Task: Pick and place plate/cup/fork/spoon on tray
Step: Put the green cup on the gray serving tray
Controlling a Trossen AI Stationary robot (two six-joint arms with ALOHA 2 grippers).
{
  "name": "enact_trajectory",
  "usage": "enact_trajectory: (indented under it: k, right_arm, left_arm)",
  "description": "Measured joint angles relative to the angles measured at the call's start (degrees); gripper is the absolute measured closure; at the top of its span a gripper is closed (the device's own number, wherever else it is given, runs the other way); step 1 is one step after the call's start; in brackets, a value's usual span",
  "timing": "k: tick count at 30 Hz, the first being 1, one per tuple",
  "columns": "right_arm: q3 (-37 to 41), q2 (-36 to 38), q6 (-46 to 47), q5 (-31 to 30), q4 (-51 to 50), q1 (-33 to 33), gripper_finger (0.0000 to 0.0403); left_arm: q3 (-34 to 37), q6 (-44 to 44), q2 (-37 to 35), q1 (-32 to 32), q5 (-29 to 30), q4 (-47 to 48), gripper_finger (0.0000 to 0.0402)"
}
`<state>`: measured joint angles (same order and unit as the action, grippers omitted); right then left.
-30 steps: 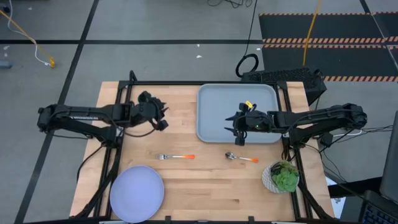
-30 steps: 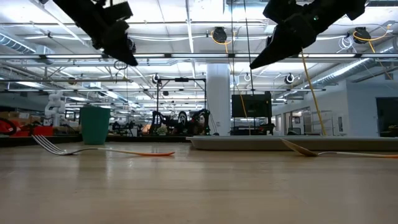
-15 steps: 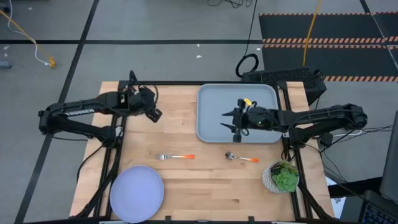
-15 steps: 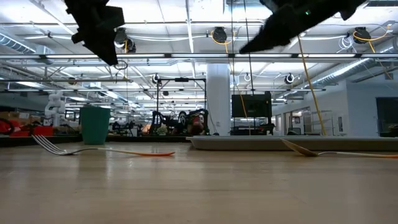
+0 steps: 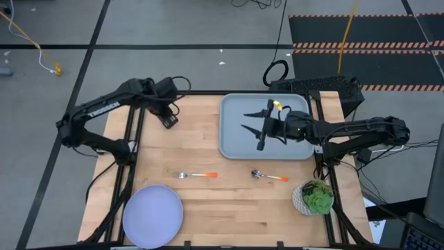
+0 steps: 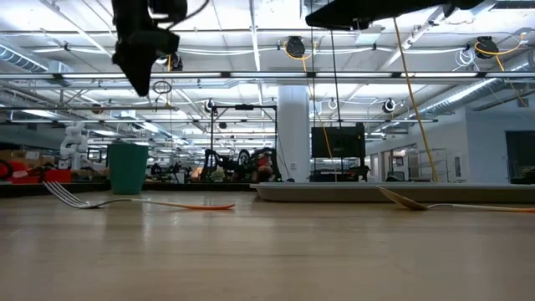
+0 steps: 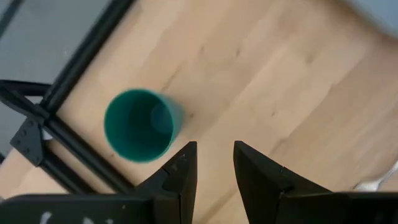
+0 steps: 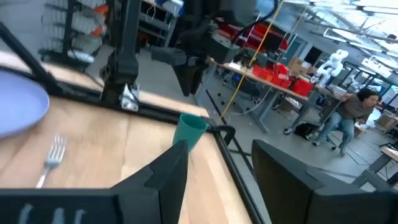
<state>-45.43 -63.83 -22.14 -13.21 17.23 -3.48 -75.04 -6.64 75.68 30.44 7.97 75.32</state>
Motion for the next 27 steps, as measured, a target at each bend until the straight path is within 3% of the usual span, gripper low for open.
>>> enact_trajectory:
  k: [12, 20, 27]
  right_arm:
    - [0.04, -0.02, 0.25, -0.13, -6.99, -1.85, 0.0231]
    - [0.06, 0.02, 2.68, -0.22, -9.15, -1.84, 0.0231]
    - [0.07, 0.31, 4.52, -0.22, -9.26, -1.67, 0.0231]
  left_arm:
    - [0.84, 6.13, 8.76, 3.31, -0.73, -0.42, 0.0293]
    - [0.84, 4.28, 9.59, 8.08, 2.14, 1.47, 0.0293]
    - [0.84, 3.65, 9.59, 10.59, -0.41, 1.14, 0.0293]
